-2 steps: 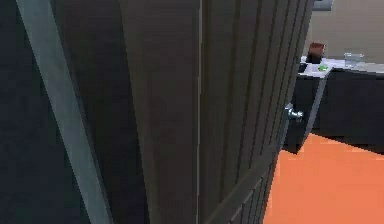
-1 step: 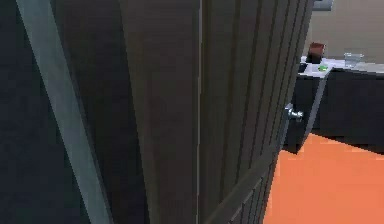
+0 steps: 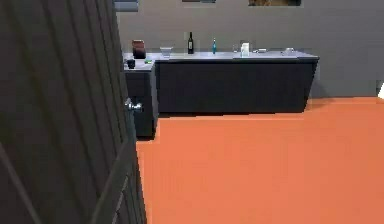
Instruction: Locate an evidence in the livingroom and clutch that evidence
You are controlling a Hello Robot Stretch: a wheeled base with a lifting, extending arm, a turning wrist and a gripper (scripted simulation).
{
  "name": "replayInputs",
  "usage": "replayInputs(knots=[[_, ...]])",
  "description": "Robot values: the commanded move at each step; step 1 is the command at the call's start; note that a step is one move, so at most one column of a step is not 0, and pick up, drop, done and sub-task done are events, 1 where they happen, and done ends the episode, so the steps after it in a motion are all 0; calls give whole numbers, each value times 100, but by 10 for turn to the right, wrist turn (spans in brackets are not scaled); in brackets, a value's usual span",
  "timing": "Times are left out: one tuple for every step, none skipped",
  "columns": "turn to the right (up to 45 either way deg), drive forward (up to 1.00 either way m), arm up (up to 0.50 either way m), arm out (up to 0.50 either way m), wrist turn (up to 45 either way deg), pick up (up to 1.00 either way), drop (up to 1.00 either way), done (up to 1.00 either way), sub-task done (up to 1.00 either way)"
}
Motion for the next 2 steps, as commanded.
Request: replayInputs(knots=[[450, 0, 0, 0, 0, 0, 0, 0, 0], [450, 0, 0, 0, 0, 0, 0, 0, 0]])
